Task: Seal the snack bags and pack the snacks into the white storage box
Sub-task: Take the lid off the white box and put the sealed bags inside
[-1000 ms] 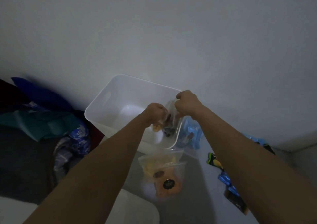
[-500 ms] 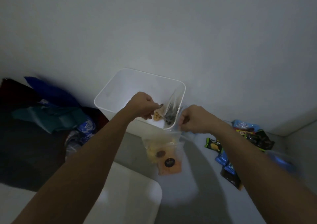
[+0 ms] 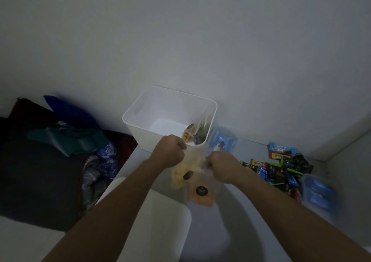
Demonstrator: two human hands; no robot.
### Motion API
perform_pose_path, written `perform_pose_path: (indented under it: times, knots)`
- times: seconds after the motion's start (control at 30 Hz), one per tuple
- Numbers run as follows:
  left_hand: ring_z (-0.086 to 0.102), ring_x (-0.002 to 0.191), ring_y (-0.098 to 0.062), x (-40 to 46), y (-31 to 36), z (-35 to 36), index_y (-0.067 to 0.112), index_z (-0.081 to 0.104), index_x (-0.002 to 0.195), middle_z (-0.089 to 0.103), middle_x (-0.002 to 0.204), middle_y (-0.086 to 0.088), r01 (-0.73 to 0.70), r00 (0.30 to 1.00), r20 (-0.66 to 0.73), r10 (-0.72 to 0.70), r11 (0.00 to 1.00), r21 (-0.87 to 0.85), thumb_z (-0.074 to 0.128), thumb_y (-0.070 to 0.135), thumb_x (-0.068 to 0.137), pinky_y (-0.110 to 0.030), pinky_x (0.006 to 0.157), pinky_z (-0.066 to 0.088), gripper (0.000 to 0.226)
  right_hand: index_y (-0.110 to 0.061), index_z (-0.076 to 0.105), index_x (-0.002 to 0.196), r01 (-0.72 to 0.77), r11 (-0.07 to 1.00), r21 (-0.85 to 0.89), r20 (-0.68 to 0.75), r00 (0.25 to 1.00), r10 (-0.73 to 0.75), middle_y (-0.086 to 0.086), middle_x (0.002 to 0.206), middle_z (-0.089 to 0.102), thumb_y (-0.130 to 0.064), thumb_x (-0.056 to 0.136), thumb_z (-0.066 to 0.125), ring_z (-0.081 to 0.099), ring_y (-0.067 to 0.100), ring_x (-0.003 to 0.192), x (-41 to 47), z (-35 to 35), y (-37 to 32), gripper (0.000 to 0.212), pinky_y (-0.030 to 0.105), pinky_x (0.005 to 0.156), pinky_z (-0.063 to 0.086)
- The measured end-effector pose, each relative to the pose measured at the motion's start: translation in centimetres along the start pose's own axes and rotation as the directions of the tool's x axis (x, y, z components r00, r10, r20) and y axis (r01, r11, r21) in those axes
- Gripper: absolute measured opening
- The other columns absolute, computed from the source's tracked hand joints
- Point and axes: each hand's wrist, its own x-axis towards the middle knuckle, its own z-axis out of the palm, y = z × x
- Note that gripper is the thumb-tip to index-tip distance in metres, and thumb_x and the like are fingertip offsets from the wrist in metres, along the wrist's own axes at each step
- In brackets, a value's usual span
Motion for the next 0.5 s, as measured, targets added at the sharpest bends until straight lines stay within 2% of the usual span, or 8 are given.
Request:
perform_pose_path:
  times: [0.1,0.23,0.3,0.4,0.5]
  knots:
    - [0.066,0.082,-0.020,0.2,0.6,-2.1,0.011,0.075,0.096,0.072,0.090,-0.005,0.018,0.999,-0.041,-0.019,0.999,-0.028,0.059,0.006,0.075,-0.023,0.073,0.049,0.027,-0.008,0.061,0.110,-0.006,0.999,-0.034,0.062,0.998,0.009,0.013,0.114,0.056,-0.012,0.087,0.053,0.059,0.031,0.106,-0.1,-0.7,0.3,0.024,0.037,0.087,0.050]
    - [0.064,0.084,-0.019,0.4,0.6,-2.6,0.011,0.075,0.092,0.071,0.093,-0.005,0.031,0.999,0.015,-0.031,0.999,0.011,0.060,0.004,0.074,-0.023,0.069,0.046,0.024,-0.015,0.045,0.135,-0.063,0.992,0.111,0.193,0.980,0.041,0.008,0.133,0.048,-0.035,0.086,0.061,0.049,0.028,0.122,-0.3,0.7,0.1,0.055,0.039,0.100,0.043]
    - [0.064,0.084,-0.020,0.2,0.3,-2.0,0.011,0.074,0.092,0.072,0.094,-0.007,0.042,0.997,0.064,-0.043,0.999,0.024,0.060,0.003,0.074,-0.024,0.069,0.046,0.024,-0.019,0.048,0.130,-0.097,0.987,0.131,0.136,0.988,0.079,0.008,0.130,0.054,-0.029,0.083,0.064,0.054,0.027,0.116,0.0,2.0,0.1,0.051,0.039,0.096,0.047]
    - [0.066,0.082,-0.021,-0.1,0.0,-1.6,0.009,0.075,0.093,0.073,0.093,-0.009,0.056,0.994,0.096,-0.058,0.998,0.024,0.060,0.003,0.075,-0.025,0.068,0.049,0.024,-0.017,0.061,0.110,-0.103,0.989,0.108,0.050,0.994,0.098,0.011,0.112,0.063,-0.009,0.082,0.056,0.060,0.028,0.104,0.3,2.6,0.3,0.030,0.034,0.083,0.050]
    - [0.066,0.076,-0.018,-0.1,0.6,-2.8,0.009,0.076,0.090,0.073,0.088,-0.008,0.049,0.993,0.108,-0.050,0.999,0.006,0.062,0.006,0.077,-0.024,0.065,0.051,0.019,-0.011,0.067,0.094,-0.014,0.996,0.088,0.051,0.999,0.009,0.009,0.101,0.066,-0.004,0.079,0.056,0.062,0.027,0.097,-0.2,0.2,-0.2,0.020,0.029,0.079,0.046]
